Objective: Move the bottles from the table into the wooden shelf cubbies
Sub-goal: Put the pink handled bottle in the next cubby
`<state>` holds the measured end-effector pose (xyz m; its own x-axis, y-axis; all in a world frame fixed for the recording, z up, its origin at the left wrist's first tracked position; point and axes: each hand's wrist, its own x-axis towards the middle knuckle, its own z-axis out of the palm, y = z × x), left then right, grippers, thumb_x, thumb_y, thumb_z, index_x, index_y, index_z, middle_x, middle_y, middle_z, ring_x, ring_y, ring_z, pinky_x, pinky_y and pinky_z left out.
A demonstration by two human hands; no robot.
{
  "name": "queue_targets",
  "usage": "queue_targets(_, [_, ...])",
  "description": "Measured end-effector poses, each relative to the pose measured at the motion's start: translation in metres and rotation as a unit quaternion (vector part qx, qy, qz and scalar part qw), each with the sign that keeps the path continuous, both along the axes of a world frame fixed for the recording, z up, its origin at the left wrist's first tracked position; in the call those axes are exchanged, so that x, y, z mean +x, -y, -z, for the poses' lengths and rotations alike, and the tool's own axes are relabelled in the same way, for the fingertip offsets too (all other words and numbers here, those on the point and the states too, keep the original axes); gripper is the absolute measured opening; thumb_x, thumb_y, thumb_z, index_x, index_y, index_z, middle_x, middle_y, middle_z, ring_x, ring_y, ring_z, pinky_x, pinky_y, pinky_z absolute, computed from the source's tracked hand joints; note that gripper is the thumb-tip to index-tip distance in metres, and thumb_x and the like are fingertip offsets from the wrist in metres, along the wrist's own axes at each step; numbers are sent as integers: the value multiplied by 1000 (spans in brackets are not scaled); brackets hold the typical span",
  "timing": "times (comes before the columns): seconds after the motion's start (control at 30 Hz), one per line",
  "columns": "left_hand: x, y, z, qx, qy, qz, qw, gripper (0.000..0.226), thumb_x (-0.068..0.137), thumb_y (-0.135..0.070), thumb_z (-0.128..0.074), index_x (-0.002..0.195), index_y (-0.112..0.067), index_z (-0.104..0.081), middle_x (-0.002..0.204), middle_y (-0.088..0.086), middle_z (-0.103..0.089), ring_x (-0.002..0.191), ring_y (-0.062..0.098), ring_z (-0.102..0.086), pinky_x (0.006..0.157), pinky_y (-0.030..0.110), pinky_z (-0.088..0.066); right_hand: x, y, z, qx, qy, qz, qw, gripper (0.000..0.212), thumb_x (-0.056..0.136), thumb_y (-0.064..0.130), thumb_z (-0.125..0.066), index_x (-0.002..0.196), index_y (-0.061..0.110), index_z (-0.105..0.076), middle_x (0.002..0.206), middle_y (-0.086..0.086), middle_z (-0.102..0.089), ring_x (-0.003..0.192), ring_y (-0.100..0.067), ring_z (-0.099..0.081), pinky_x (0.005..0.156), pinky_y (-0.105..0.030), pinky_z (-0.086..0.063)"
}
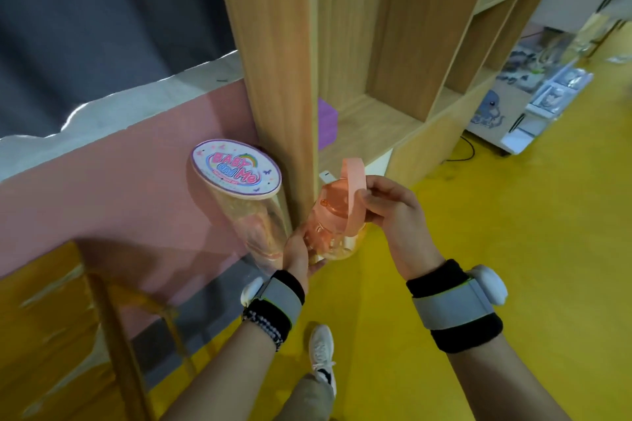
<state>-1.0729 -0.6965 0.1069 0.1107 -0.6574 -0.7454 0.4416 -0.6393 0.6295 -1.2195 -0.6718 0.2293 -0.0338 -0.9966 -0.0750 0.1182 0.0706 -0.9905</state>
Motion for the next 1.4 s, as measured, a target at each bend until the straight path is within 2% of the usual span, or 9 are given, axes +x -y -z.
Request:
queue_targets(0.1, [-27, 36, 5, -17, -10, 40, 999, 47, 98, -50, -52, 127, -15, -66, 126, 16, -70, 117, 37, -65, 65, 32, -56, -23, 29, -2, 0, -2, 15, 1000, 27, 94, -2, -53, 85, 14, -74, 86, -15, -69, 83, -27, -61, 81, -43, -45])
queue_targets(0.23, [-71, 97, 4, -58, -22, 83, 995, 34, 106, -43, -43, 114, -20, -66, 119, 8, -72, 116, 27, -66, 102, 50, -54, -59, 89, -6, 3, 2, 40, 999, 35, 93, -1, -54, 75, 22, -73, 82, -6, -69, 80, -23, -59, 80, -41, -43])
queue_targets(0.33, [-94, 133, -1, -64, -14, 90, 994, 31, 106, -42, -45, 107, -19, -66, 119, 10, -71, 116, 30, -66, 93, 47, -58, -79, 121, -9, 7, -6, 54, 998, 23, 91, 3, -56, 84, 15, -74, 86, -14, -67, 82, -27, -58, 80, -43, -42])
queue_targets(0.47, [-133, 193, -6, -60, -17, 123, 990, 28, 107, -40, -44, 101, -22, -64, 125, 12, -68, 122, 33, -62, 103, 55, -52, -114, 172, -15, 8, -6, 94, 996, 23, 93, -2, -54, 88, 9, -73, 86, -13, -69, 81, -28, -60, 79, -42, -43])
queue_targets(0.67, [-191, 250, -14, -40, -25, 137, 989, 30, 106, -40, -45, 116, -16, -60, 127, 12, -62, 118, 33, -59, 105, 54, -50, -169, 220, -19, 0, -12, 126, 992, 22, 83, 14, -60, 97, 2, -73, 98, -24, -73, 86, -33, -65, 82, -44, -46])
queue_targets(0.87, [-252, 280, -20, -41, -16, 168, 985, 34, 106, -42, -45, 123, -16, -59, 132, 11, -62, 121, 31, -59, 95, 46, -54, -231, 250, -18, -10, -18, 142, 990, 21, 85, 16, -60, 97, 4, -72, 101, -25, -72, 90, -46, -66, 83, -49, -47])
queue_targets(1.03, [-329, 309, -22, -48, -5, 163, 985, 35, 105, -40, -46, 128, -18, -60, 135, 10, -60, 114, 29, -57, 101, 45, -49, -311, 279, -16, -14, -11, 139, 990, 16, 94, 5, -57, 93, 5, -73, 89, -15, -74, 84, -32, -64, 80, -44, -45])
queue_targets(1.23, [-422, 335, -25, -51, 2, 158, 986, 22, 101, -40, -50, 100, -19, -60, 105, 7, -61, 97, 26, -56, 85, 38, -48, -407, 307, -21, -14, -8, 107, 994, 18, 92, 8, -58, 93, 12, -75, 93, -18, -74, 85, -29, -64, 82, -43, -46])
queue_targets(1.4, [-485, 354, -33, -49, 18, 131, 990, 31, 103, -45, -49, 105, -20, -68, 102, 4, -67, 93, 24, -61, 78, 37, -52, -477, 325, -33, -12, 0, 89, 996, 21, 92, 10, -57, 90, 18, -77, 96, -21, -73, 84, -28, -63, 80, -42, -46])
